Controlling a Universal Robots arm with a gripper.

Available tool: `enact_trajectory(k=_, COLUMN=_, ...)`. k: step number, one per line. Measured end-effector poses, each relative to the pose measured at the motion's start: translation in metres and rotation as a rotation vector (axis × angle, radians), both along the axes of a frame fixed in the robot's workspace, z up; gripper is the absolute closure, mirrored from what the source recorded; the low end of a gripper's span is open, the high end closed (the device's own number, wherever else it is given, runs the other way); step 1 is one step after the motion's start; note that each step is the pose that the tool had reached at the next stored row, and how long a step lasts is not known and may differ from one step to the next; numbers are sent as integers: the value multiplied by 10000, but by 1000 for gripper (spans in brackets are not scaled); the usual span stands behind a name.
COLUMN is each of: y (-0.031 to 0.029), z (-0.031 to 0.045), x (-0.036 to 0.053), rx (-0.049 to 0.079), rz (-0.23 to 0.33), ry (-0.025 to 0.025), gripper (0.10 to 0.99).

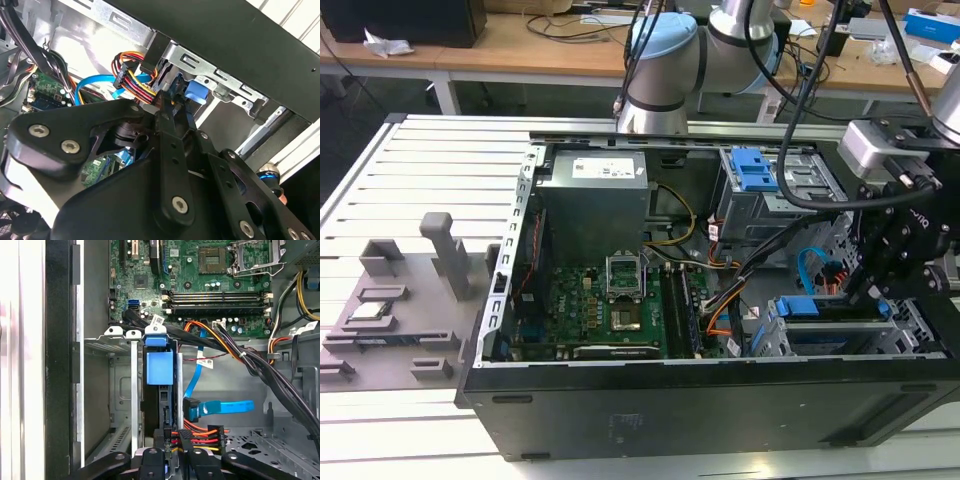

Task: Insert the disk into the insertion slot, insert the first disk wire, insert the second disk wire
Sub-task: 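Insert the first disk wire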

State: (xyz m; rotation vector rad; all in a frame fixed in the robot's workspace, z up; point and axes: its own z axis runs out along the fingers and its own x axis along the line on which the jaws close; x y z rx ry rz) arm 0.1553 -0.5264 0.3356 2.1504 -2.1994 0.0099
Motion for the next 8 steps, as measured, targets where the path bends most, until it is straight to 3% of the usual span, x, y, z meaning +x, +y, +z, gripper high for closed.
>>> enact_trajectory(k=1, y=0, z=9, x=0, rx=-2, rz=0, ry=0, gripper=839)
enact_trajectory(k=3, y=0, z=135, x=0, rx=-1, rz=0, ry=0, gripper=839)
enact_trajectory(k=8, y=1, z=251, x=0, rx=0, rz=0, ry=0, gripper=839)
